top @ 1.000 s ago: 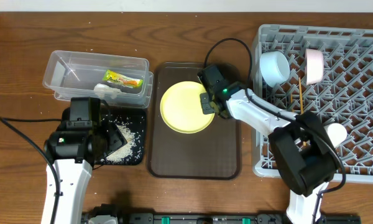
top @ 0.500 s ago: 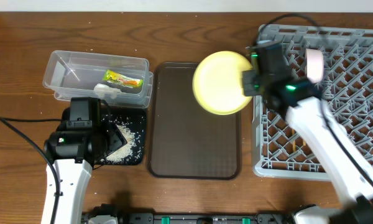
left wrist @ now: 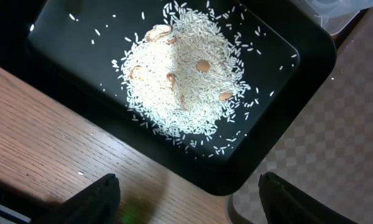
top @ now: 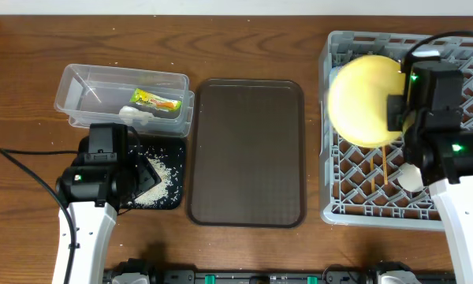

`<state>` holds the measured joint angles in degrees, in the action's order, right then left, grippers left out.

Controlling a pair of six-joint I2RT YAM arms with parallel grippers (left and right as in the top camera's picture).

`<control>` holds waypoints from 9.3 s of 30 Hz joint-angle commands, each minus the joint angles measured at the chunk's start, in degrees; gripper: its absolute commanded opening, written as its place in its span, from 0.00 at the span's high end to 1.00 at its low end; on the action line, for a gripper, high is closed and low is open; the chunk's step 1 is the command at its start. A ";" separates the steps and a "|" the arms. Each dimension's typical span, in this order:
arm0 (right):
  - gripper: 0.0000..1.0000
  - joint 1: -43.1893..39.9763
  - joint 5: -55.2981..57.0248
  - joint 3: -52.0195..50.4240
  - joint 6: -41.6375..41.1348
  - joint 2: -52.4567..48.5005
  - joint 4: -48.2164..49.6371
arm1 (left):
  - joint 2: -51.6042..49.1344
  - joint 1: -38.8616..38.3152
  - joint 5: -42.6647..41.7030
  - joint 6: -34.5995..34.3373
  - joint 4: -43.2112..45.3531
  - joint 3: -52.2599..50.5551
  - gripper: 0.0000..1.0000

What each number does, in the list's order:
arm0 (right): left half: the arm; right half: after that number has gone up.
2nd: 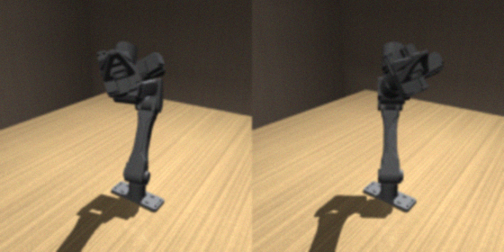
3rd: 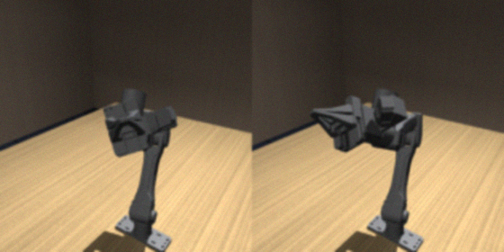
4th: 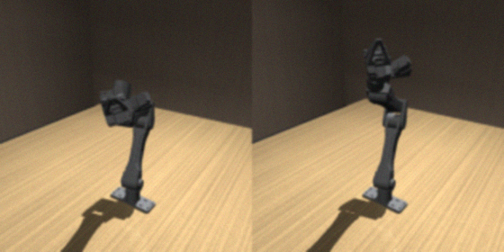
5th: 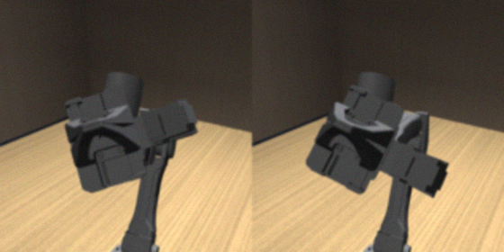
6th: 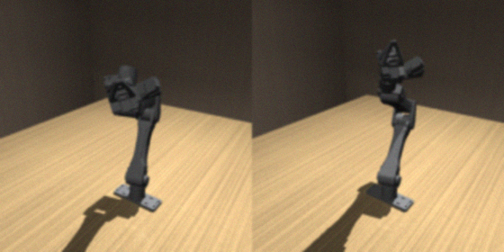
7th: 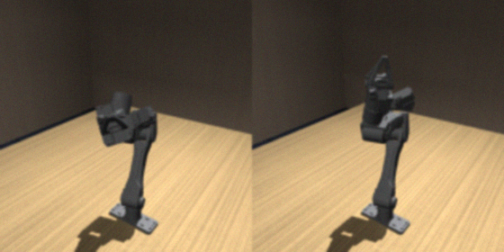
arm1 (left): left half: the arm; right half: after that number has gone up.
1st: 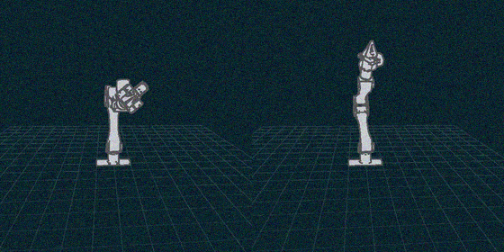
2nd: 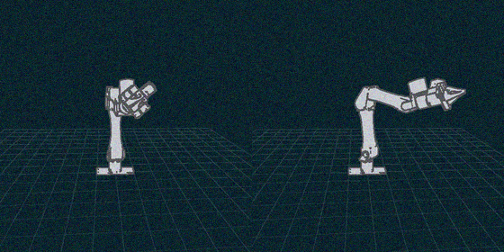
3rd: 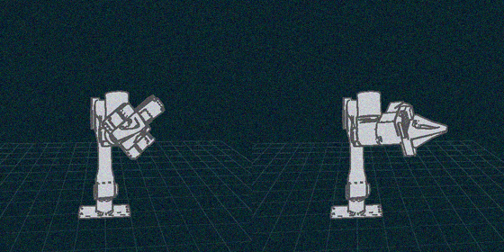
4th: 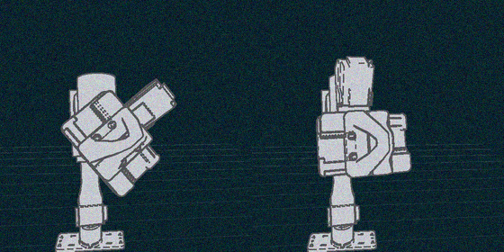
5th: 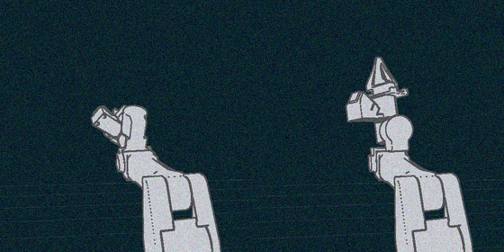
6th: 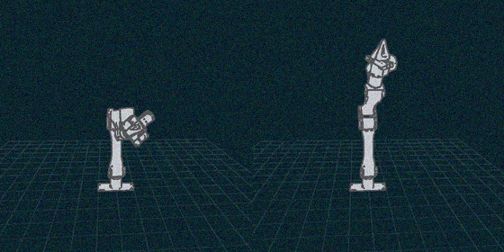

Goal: Sort waste into correct bins and load items into the dishwasher rack

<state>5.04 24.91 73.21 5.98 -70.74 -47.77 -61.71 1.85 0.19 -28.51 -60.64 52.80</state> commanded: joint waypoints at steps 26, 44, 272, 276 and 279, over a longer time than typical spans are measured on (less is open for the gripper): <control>0.86 4.59 3.48 0.15 -7.02 -12.50 -4.72 | 0.31 0.33 0.28 -0.31 -0.20 -0.39 0.26; 0.17 -5.40 -35.26 0.20 -9.14 -3.45 -4.39 | 0.31 -1.03 -4.31 9.05 1.09 0.90 0.20; 0.01 -2.93 -30.75 -72.89 -5.07 70.42 44.04 | 61.48 -3.63 -4.68 30.84 56.96 -52.57 0.07; 0.01 -2.93 -30.75 -72.89 -5.07 70.42 44.04 | 61.48 -3.63 -4.68 30.84 56.96 -52.57 0.07; 0.01 -2.93 -30.75 -72.89 -5.07 70.42 44.02 | 61.48 -3.63 -4.68 30.84 56.96 -52.57 0.06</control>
<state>1.61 -5.96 0.40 0.32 -0.67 -3.57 -0.60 -2.02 -3.44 1.56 -1.08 0.69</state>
